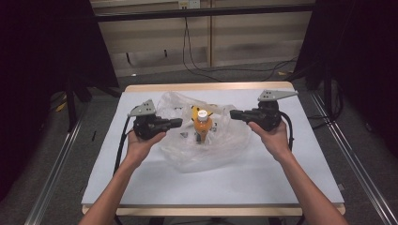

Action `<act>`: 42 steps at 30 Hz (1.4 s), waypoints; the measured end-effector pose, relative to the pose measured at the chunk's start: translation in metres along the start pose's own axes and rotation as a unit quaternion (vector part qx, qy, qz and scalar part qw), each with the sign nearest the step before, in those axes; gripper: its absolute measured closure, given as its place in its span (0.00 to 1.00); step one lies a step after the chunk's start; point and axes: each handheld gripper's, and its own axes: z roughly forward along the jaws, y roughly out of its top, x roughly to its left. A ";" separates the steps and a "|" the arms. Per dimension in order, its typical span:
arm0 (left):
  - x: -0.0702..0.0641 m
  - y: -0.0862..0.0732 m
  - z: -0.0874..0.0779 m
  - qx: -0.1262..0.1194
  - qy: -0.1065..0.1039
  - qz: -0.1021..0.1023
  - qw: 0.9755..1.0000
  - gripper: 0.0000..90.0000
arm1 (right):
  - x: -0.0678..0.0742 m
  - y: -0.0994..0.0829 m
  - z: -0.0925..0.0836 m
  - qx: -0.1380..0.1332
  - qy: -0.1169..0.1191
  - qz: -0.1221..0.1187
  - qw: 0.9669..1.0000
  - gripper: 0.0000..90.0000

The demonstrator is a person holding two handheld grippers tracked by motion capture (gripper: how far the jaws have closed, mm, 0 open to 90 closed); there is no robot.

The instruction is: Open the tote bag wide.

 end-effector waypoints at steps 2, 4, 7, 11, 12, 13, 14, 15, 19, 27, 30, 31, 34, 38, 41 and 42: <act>0.005 0.014 0.001 -0.007 -0.004 0.000 1.000 1.00 | 0.002 0.012 0.004 -0.004 0.004 -0.009 1.000 1.00; 0.011 0.027 0.005 -0.008 0.004 0.004 1.000 1.00 | 0.004 0.024 0.010 -0.008 0.010 -0.015 1.000 1.00; 0.021 0.043 0.013 -0.007 0.008 0.007 1.000 1.00 | 0.005 0.036 0.020 -0.016 0.018 -0.021 0.999 1.00; 0.033 0.050 0.032 0.049 0.037 0.032 0.998 1.00 | 0.005 0.039 0.038 0.001 0.023 -0.027 0.999 1.00; 0.036 0.048 0.037 0.067 0.042 0.031 0.996 1.00 | 0.004 0.037 0.042 0.006 0.025 -0.025 0.999 1.00; 0.037 0.044 0.042 0.080 0.050 0.027 0.995 1.00 | 0.003 0.034 0.046 0.011 0.026 -0.024 0.999 1.00; 0.038 0.041 0.045 0.093 0.059 0.034 0.993 1.00 | 0.002 0.030 0.049 0.018 0.027 -0.021 0.999 1.00; 0.039 0.034 0.050 0.102 0.053 0.032 0.993 1.00 | 0.001 0.027 0.051 0.024 0.028 -0.020 0.999 1.00; 0.036 0.016 0.065 0.149 0.039 0.043 0.987 1.00 | -0.006 0.007 0.061 0.061 0.020 -0.015 0.998 1.00; 0.036 -0.016 0.088 0.209 0.031 0.044 0.977 1.00 | -0.023 -0.025 0.079 0.126 -0.002 -0.008 0.992 1.00; 0.035 -0.023 0.092 0.235 0.020 0.056 0.970 1.00 | -0.029 -0.041 0.088 0.159 -0.007 -0.010 0.987 1.00; 0.033 -0.028 0.094 0.247 0.022 0.060 0.967 1.00 | -0.029 -0.041 0.088 0.159 -0.007 -0.010 0.987 1.00; 0.029 -0.041 0.099 0.258 0.020 0.057 0.964 1.00 | -0.037 -0.058 0.097 0.197 -0.017 -0.014 0.980 1.00; 0.027 -0.054 0.099 0.295 0.026 0.071 0.953 1.00 | -0.047 -0.074 0.102 0.240 -0.030 -0.029 0.970 1.00; 0.030 -0.060 0.095 0.301 0.022 0.073 0.951 1.00 | -0.047 -0.074 0.102 0.257 -0.034 -0.057 0.964 1.00; 0.030 -0.061 0.093 0.299 0.023 0.067 0.952 1.00 | -0.046 -0.073 0.102 0.266 -0.033 -0.066 0.961 1.00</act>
